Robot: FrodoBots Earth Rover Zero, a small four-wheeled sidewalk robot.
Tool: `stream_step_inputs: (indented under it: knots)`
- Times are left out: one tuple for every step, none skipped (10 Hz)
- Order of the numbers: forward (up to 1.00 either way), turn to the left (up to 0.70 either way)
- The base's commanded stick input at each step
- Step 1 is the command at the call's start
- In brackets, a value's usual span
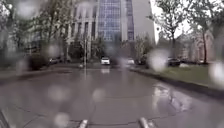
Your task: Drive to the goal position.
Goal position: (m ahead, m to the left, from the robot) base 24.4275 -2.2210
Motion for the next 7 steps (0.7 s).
stream_step_inputs:
  knots:
    - [0.7,0.0]
    - [0.7,0.0]
    - [0.7,0.0]
    - [0.7,0.0]
    - [0.7,0.0]
    - [0.7,0.0]
    - [0.7,0.0]
